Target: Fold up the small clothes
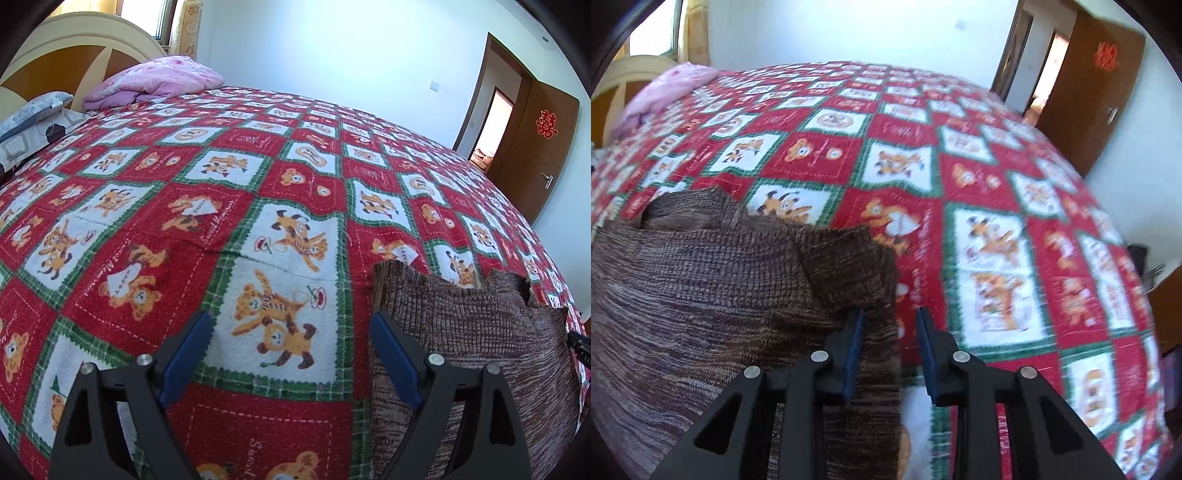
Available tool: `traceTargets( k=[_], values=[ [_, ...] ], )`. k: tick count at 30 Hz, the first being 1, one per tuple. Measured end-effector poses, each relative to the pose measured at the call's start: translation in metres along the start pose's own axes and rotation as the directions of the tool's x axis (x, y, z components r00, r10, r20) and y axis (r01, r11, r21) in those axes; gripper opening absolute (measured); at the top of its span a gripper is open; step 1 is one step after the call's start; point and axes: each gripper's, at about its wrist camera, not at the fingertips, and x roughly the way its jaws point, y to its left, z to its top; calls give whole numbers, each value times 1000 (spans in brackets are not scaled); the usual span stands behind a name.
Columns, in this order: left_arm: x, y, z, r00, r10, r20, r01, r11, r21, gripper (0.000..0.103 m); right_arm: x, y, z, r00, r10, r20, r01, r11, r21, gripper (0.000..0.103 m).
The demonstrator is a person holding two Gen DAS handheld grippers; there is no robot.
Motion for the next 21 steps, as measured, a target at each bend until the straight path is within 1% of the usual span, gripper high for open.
traceTargets(
  k=[1,3,5,6,7,8,11,12,14,16,17,18,19,20,21],
  values=[
    [0,-1,0,1000,4,1,-4,1000,4,91,-9,4,2,999,41,31,-41,999,-4,31],
    [0,-6,-1,1000,29,3,-29,999,24,91,-15,16,5,994,102,30,-101,995,-26,31],
    [1,-10,-1,999,48,2,-48,998,45,91,-3,32,9,997,82,-4,-82,994,-75,31],
    [1,-9,-1,999,50,3,-50,998,45,91,12,38,10,997,52,-55,-57,995,-85,31],
    [0,-8,-2,999,47,4,-47,998,40,92,27,38,11,993,55,-102,-62,996,-63,31],
    [0,-6,-1,999,43,3,-44,999,30,94,30,35,16,995,60,-85,-63,997,-32,32],
    [0,-2,-1,999,36,1,-36,999,17,94,25,38,27,995,38,-97,-37,999,9,32],
    [0,-3,-1,999,37,0,-37,999,19,94,17,42,26,996,46,-76,-46,999,1,33],
    [1,-4,-1,999,40,0,-40,999,25,94,0,55,22,993,107,-46,-107,994,-12,33],
    [3,-5,-1,999,48,-10,-48,998,26,94,-18,74,12,980,197,-34,-198,980,-22,39],
    [5,-6,-1,998,58,-20,-57,998,32,95,-24,84,6,972,233,-34,-234,971,-40,47],
    [7,-8,-1,997,66,-26,-65,997,42,96,-26,100,-3,964,259,-51,-263,961,-81,52],
    [7,-10,-1,997,76,-28,-75,996,53,96,-23,112,-9,965,253,-69,-260,958,-122,52],
    [8,-11,-2,996,84,-29,-82,995,60,96,-19,117,-14,972,225,-65,-232,961,-148,53],
    [8,-12,-2,996,88,-29,-86,994,63,96,-19,122,-16,981,193,-27,-195,967,-166,55]
  ],
)
